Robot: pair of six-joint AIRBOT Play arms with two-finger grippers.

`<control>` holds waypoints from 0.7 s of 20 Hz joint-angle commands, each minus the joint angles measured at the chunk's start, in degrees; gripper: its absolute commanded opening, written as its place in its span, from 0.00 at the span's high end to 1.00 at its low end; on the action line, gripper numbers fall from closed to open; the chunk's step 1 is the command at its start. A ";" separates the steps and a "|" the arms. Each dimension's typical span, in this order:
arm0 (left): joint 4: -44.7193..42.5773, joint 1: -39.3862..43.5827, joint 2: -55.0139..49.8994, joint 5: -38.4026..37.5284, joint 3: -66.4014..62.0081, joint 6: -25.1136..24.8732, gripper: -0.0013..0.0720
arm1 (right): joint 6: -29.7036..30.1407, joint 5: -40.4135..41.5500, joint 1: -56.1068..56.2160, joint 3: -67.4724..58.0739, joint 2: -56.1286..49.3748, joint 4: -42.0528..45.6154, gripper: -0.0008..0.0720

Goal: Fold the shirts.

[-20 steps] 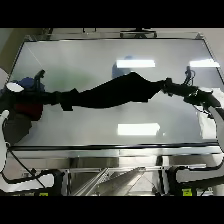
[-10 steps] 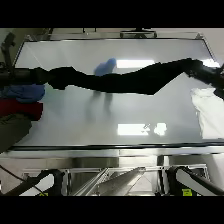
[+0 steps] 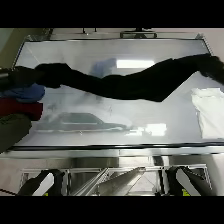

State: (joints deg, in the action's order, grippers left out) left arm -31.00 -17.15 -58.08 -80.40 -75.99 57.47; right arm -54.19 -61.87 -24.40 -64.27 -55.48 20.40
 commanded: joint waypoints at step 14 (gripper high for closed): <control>0.55 1.29 -29.46 2.29 9.53 -7.50 0.96 | -4.48 -2.01 2.86 -2.27 -32.94 10.88 0.27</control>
State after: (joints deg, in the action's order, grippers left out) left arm -30.46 -15.14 -83.11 -78.15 -62.48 50.41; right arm -61.84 -60.60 -18.13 -65.89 -87.70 31.05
